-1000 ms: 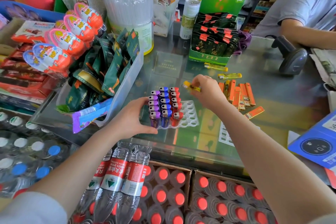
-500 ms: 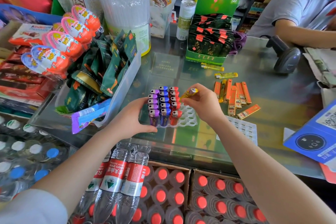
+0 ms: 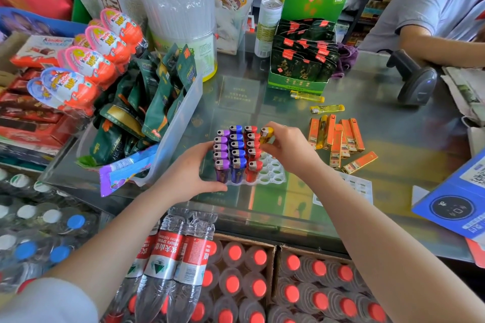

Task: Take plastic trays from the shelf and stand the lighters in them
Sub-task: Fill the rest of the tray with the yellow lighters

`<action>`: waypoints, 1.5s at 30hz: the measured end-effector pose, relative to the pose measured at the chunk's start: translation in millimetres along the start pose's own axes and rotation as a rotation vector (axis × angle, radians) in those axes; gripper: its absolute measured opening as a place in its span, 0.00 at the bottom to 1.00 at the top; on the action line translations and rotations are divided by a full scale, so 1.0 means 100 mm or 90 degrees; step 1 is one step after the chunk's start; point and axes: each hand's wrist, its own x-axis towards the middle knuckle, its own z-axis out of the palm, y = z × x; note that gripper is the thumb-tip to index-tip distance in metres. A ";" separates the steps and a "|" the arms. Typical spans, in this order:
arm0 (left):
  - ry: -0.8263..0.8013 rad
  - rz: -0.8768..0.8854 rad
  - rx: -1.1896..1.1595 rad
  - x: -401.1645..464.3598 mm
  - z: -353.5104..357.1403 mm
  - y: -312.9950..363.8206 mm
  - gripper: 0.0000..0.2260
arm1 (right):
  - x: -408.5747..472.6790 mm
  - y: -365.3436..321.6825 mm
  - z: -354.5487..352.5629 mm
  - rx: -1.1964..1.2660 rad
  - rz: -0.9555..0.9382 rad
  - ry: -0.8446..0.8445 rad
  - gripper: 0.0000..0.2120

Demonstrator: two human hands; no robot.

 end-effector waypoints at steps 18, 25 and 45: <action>-0.016 -0.011 -0.006 0.19 0.07 0.02 0.36 | 0.11 0.22 -0.10 -0.043 -0.004 -0.046 0.12; -0.029 0.002 -0.035 0.41 0.10 0.15 0.29 | 0.37 0.66 -0.39 -0.123 0.119 0.113 0.17; -0.010 0.009 -0.046 0.47 0.13 0.04 0.32 | 0.83 0.61 -0.32 -0.214 0.148 0.005 0.10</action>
